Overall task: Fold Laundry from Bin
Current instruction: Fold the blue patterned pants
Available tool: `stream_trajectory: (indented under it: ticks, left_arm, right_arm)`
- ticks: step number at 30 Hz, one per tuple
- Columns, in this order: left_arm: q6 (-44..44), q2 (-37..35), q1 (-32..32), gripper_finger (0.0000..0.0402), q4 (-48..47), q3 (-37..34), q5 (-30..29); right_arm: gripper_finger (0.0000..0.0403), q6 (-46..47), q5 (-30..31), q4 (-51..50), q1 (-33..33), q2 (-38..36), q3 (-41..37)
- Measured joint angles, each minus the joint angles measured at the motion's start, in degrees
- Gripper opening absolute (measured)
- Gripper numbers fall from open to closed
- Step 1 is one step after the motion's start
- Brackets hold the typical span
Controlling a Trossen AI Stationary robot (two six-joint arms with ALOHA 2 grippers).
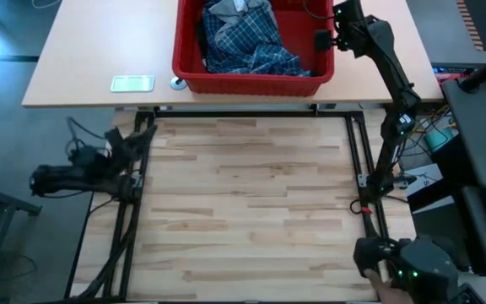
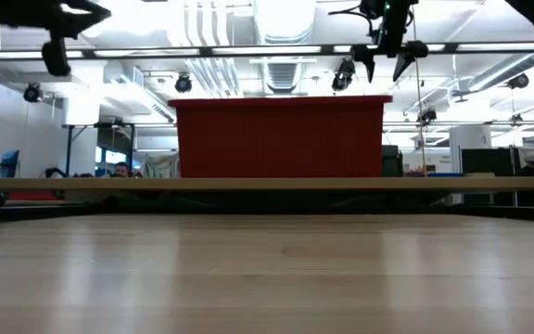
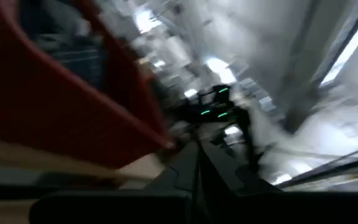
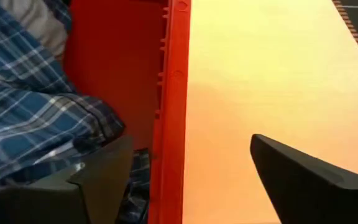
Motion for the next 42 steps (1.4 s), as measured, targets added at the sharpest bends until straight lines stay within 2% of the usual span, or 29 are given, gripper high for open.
stream_trajectory:
  ticks: [3,8,11,14,16,19,23,29,32,34,38,42]
  left_arm:
    - [3.81,10.0,1.14,0.0,-10.73,12.1,-6.81]
    - [25.06,25.83,3.59,0.0,-13.71,30.72,-13.91]
    - [27.34,34.07,4.95,0.0,-18.29,41.83,-22.56]
    - [29.63,41.34,7.07,0.0,-24.3,51.72,-31.17]
    - [31.92,45.74,9.37,0.0,-25.75,57.5,-32.53]
    - [34.49,52.31,14.27,0.0,-26.52,65.8,-32.11]
    - [33.54,60.79,22.59,0.0,-32.99,77.82,-26.34]
    - [25.05,74.99,37.76,0.0002,-47.29,98.02,-6.41]
    - [23.95,82.76,44.12,0.002,-53.65,107.87,0.01]
    - [23.55,87.77,47.76,0.0042,-57.51,113.57,2.83]
    - [19.92,89.39,53.59,0.0107,-54.57,108.03,9.62]
    - [13.24,92.15,58.61,0.0178,-58.28,106.51,15.01]
  right_arm:
    - [0.0346,0.02,-0.04,1.56,-0.22,0.59,0.0]
    - [0.0358,-1.48,0.09,3.75,-0.35,1.08,0.0]
    - [0.0359,-3.15,1.82,3.85,-0.34,1.08,-0.01]
    - [0.0359,-9.55,6.07,3.98,-0.29,1.02,0.0]
    - [0.0359,-13.31,8.72,4.25,-0.29,0.74,0.0]
    - [0.0359,-15.19,8.87,5.2,-0.33,0.29,0.0]
    - [0.0359,-17.29,8.83,6.29,-0.33,0.18,0.0]
    - [0.0359,-21.71,8.66,6.03,-0.29,0.18,-0.02]
    - [0.0359,-21.65,7.18,6.68,-0.54,0.16,-0.02]
    - [0.0359,-19.74,3.53,7.64,-1.34,0.14,-0.02]
    - [0.0359,-13.74,-4.8,8.74,-3.55,0.87,-0.02]
    - [0.0359,-7.18,-14.57,7.69,-6.1,3.34,-0.03]
